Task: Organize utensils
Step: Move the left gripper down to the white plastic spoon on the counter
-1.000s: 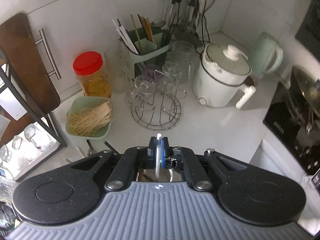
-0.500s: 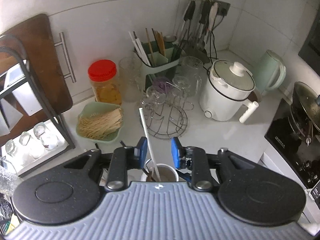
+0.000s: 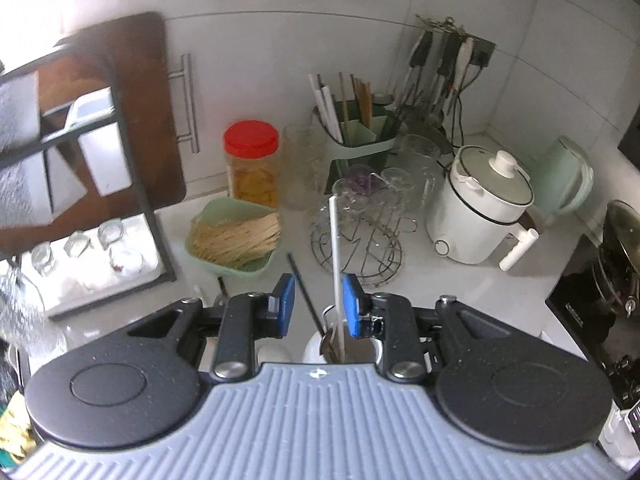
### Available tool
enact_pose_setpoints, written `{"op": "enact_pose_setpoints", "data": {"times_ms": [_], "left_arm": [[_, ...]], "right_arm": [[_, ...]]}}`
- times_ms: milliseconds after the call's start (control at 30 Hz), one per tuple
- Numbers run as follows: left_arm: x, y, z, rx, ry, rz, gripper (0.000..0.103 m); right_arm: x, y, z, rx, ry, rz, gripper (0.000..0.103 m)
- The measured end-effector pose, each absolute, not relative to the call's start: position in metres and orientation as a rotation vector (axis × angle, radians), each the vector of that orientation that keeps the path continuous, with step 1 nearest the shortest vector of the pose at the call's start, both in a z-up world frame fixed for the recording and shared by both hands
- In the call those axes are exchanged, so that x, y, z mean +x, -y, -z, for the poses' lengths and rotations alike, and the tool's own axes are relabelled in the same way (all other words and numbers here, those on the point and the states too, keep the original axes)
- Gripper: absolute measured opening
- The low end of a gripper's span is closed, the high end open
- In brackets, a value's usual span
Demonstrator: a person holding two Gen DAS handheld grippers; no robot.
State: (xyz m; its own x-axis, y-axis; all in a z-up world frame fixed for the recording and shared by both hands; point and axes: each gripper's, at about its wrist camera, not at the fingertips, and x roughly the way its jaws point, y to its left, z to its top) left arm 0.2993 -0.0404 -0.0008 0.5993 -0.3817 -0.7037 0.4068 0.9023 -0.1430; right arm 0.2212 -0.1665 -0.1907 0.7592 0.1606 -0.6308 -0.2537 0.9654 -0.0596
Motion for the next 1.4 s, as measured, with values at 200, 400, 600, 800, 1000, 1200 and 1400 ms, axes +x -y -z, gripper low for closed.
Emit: {"op": "enact_pose_setpoints", "data": {"times_ms": [200, 400, 600, 800, 1000, 1200, 1400], "left_arm": [[0.293, 0.019, 0.021, -0.015, -0.829, 0.402, 0.03], [0.287, -0.002, 0.041, -0.063, -0.849, 0.362, 0.03], [0.284, -0.019, 0.062, -0.098, -0.869, 0.324, 0.03], [0.281, -0.032, 0.086, -0.129, -0.9, 0.294, 0.03], [0.282, -0.043, 0.12, -0.196, -0.957, 0.303, 0.03], [0.296, -0.037, 0.152, -0.187, -0.999, 0.366, 0.03], [0.324, -0.015, 0.177, -0.098, -1.024, 0.425, 0.031]], "right_arm": [[0.222, 0.165, 0.19, -0.144, -0.677, -0.223, 0.089], [0.223, 0.165, 0.189, -0.144, -0.684, -0.223, 0.089], [0.224, 0.167, 0.189, -0.137, -0.689, -0.223, 0.089], [0.224, 0.167, 0.19, -0.136, -0.691, -0.224, 0.089], [0.224, 0.169, 0.189, -0.135, -0.701, -0.224, 0.089], [0.22, 0.175, 0.188, -0.137, -0.717, -0.211, 0.089], [0.218, 0.183, 0.186, -0.133, -0.743, -0.196, 0.089]]}}
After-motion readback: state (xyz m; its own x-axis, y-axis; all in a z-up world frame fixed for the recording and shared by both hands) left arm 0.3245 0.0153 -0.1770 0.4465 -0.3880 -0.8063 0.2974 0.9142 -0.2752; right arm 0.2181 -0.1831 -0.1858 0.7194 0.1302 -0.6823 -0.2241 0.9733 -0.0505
